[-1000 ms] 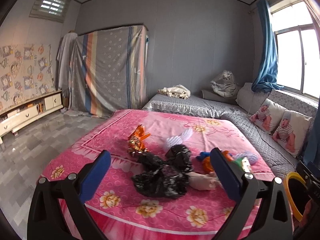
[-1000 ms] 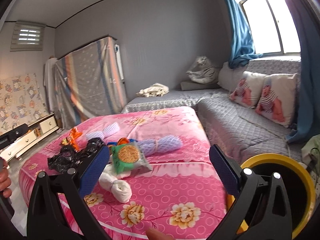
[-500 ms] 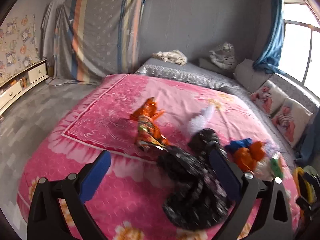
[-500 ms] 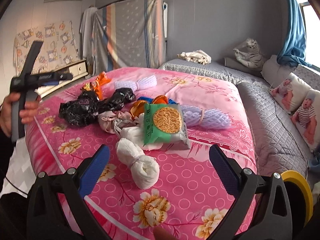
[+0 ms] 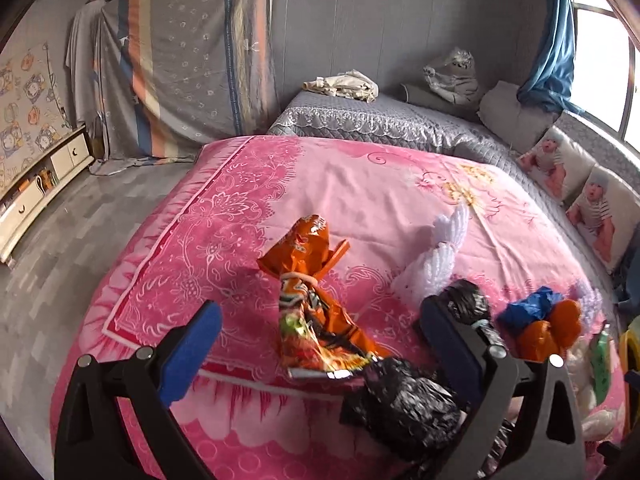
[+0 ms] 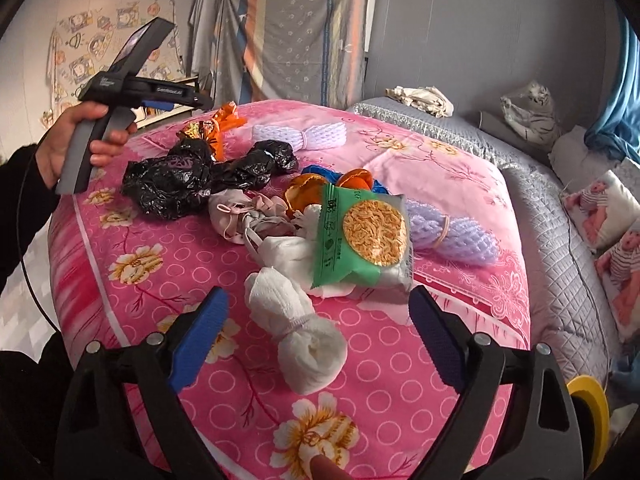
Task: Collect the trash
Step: 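Grasp the orange snack wrapper with the left tool while the right tool grasps the white tied bundle, then carry both items over the yellow bin and open both tools to drop them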
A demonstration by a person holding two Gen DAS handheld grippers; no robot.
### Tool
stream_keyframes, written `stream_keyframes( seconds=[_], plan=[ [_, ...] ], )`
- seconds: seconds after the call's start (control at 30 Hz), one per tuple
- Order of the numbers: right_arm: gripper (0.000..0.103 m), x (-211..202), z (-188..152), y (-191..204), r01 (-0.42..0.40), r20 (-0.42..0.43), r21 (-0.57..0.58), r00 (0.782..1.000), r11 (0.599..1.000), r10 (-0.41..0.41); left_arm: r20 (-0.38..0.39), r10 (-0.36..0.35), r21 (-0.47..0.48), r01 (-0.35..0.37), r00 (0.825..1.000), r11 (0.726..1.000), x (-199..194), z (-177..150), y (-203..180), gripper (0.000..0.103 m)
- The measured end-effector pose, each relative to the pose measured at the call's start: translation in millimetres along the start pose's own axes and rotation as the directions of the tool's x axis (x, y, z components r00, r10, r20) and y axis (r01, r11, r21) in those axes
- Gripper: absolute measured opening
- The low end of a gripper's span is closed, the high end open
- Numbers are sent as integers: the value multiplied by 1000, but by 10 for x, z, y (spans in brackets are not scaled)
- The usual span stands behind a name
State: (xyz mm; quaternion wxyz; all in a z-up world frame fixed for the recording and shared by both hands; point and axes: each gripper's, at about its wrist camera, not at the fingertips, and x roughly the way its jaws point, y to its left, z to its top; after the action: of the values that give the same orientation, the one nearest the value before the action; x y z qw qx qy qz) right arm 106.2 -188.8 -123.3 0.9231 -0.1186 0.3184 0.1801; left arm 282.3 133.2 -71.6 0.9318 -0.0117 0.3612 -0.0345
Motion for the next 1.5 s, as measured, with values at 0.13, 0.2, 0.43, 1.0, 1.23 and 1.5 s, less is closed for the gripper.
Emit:
stream_keyframes(
  seconds=[0.13, 0.2, 0.43, 1.0, 1.23, 1.5],
  plan=[
    [86, 110, 26, -17, 18, -25, -5, 1000, 1000, -18, -35, 23, -11, -24, 999, 1000, 202, 87, 60, 96],
    [85, 140, 34, -43, 4, -38, 7, 999, 1000, -4, -38, 28, -19, -29, 999, 999, 262, 115, 90, 96],
    [70, 274, 33, -64, -33, -80, 43, 996, 999, 37, -100, 52, -20, -55, 994, 998, 582, 117, 119, 78],
    [31, 3, 107, -195, -210, -59, 228, 972, 951, 229, 19, -1, -114, 3, 1000, 993, 161, 152, 227, 29],
    [31, -310, 79, -293, -227, 4, 302, 972, 926, 237, 139, -67, -87, 80, 988, 993, -404, 180, 85, 29],
    [31, -766, -48, -388, -214, 101, 342, 976, 915, 191, 256, -173, -11, 182, 951, 983, -1008, 204, -345, 29]
  ],
)
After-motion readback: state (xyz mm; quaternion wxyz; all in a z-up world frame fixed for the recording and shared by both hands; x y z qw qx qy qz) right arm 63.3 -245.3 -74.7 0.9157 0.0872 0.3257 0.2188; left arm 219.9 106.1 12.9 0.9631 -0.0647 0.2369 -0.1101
